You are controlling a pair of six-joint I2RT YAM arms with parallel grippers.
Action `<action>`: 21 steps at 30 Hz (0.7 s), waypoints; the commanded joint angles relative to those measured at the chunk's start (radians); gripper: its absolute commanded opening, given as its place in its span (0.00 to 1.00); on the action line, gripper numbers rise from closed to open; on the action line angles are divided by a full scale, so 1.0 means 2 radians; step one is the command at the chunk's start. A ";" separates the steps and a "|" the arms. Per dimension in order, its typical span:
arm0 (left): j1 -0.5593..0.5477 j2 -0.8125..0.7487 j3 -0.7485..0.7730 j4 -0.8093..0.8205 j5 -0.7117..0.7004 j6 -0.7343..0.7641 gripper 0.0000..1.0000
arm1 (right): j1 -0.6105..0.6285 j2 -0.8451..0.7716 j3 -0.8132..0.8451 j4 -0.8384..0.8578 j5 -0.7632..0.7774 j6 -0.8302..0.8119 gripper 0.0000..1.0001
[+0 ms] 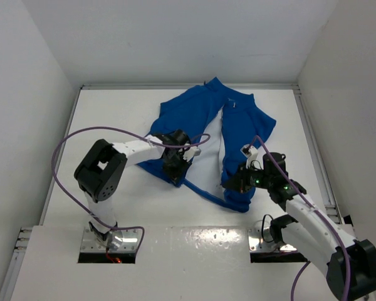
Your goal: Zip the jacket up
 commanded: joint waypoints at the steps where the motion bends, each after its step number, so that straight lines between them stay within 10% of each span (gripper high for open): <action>1: -0.008 0.013 0.021 -0.035 0.006 0.008 0.40 | -0.002 -0.005 0.020 0.011 -0.006 -0.010 0.00; 14: -0.042 0.093 0.083 -0.065 -0.046 -0.029 0.47 | -0.007 -0.004 0.015 0.016 -0.005 -0.010 0.00; 21: -0.033 0.110 0.073 -0.051 -0.042 -0.046 0.00 | -0.007 -0.011 0.023 -0.006 -0.001 -0.025 0.00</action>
